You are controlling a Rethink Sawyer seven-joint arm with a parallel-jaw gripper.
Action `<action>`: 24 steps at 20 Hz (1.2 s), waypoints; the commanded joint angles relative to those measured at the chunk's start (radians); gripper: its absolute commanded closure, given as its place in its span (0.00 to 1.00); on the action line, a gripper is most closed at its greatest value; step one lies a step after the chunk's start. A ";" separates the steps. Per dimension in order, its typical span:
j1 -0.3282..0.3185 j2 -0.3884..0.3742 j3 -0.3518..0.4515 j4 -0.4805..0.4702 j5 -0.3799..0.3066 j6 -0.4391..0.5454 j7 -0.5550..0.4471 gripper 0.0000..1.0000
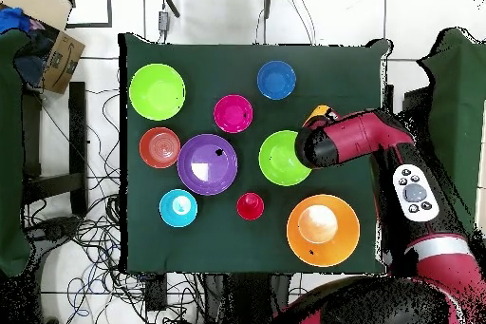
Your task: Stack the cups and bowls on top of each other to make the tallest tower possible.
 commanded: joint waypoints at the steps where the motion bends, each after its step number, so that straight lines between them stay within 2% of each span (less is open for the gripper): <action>1: 0.001 0.049 0.006 0.001 0.010 -0.118 0.046 0.00; 6: 0.025 0.033 -0.014 0.000 0.030 -0.124 0.062 0.00; 7: 0.033 0.034 -0.020 -0.007 0.036 -0.128 0.063 1.00; 18: 0.052 0.035 -0.036 -0.023 0.060 -0.110 0.060 1.00; 20: 0.033 0.039 -0.008 -0.019 0.081 -0.089 0.006 1.00; 22: 0.019 0.026 0.021 -0.007 0.128 -0.020 -0.063 1.00; 24: -0.017 0.012 0.072 0.020 0.207 0.062 -0.148 1.00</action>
